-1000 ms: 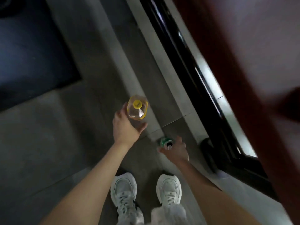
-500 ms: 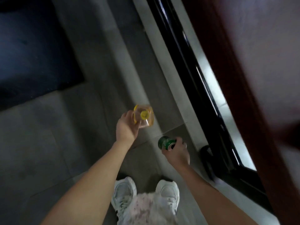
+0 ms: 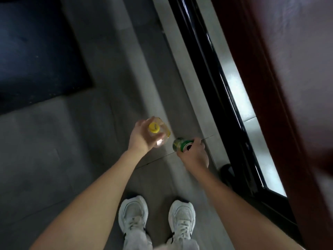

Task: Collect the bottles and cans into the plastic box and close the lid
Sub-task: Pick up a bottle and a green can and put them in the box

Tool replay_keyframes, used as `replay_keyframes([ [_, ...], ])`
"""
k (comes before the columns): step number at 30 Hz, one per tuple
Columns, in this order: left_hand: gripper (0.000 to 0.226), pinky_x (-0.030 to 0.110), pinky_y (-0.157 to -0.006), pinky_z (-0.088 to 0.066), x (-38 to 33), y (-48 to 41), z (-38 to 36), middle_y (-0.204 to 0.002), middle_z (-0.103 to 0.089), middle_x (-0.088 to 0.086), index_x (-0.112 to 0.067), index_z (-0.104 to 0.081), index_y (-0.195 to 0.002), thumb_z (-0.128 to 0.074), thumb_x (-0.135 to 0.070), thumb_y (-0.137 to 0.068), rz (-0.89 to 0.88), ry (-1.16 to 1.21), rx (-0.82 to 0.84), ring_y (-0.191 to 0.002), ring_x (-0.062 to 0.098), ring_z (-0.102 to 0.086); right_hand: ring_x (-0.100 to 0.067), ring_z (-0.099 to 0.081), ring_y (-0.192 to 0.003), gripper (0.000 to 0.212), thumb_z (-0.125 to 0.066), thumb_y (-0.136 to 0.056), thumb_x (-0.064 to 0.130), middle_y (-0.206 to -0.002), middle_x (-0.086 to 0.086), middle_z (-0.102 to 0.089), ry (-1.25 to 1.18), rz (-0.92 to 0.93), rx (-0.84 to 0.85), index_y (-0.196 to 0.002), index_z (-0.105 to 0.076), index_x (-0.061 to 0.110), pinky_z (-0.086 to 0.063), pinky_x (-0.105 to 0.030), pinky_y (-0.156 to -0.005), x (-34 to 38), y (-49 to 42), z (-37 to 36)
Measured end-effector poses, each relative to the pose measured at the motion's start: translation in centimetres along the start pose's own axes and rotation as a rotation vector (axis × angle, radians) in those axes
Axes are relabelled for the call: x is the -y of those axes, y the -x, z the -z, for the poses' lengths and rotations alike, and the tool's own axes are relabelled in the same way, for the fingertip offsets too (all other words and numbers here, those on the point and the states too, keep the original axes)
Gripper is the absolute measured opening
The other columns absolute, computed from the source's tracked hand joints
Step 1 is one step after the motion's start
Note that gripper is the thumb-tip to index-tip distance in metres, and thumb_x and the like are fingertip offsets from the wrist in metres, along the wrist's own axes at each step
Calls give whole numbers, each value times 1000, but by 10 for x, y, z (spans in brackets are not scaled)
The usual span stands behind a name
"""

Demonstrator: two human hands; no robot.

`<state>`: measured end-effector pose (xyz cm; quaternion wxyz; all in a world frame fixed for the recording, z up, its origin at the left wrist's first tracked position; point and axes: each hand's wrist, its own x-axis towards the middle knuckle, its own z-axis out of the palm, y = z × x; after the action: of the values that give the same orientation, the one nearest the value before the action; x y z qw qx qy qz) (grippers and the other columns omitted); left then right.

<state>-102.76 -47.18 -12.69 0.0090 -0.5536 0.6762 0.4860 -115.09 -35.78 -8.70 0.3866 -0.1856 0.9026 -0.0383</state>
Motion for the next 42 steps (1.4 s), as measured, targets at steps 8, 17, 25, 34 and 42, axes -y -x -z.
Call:
replay_keyframes([
  [8,59,41,-97,-49,-87,141,166,-108,-69,-5,-27,-60,-116,-75,-50,-63,300,614,-345,-106,19,-62,-31,-59,-104,64,-70,-73,42,-121,-11,-57,-217,101,-29,-122,-40,16,-47,-38,-84,69,146,118],
  [17,18,43,-92,-51,-218,383,396,-84,-63,-13,-31,-59,-76,-68,-47,-76,298,754,-648,-96,21,-62,-27,-59,-108,64,-71,-74,38,-125,-7,-53,-118,675,-19,-126,-40,17,-51,-37,-83,195,379,274],
  [25,64,42,-78,-58,-228,647,441,-104,-69,2,-32,-65,-91,-54,-78,-48,432,831,-1018,-97,24,-65,-18,-63,-97,65,-74,-70,38,-118,0,-59,50,1177,252,-124,-40,23,-52,-39,-86,220,574,310],
  [34,70,50,-86,-55,-167,895,383,-112,-67,16,-10,-62,-111,-58,-67,-70,686,971,-1469,-100,35,-66,-22,-65,-84,48,-74,-69,39,-96,-1,-64,199,1345,702,-103,-45,20,-55,-44,-74,170,765,209],
  [42,63,44,-77,-57,-67,1086,305,-116,-65,16,-10,-59,-115,-55,-62,-79,854,1172,-1754,-101,35,-66,-24,-53,-82,46,-66,-76,46,-90,-1,-54,446,1422,821,-99,-43,13,-43,-34,-71,76,918,75],
])
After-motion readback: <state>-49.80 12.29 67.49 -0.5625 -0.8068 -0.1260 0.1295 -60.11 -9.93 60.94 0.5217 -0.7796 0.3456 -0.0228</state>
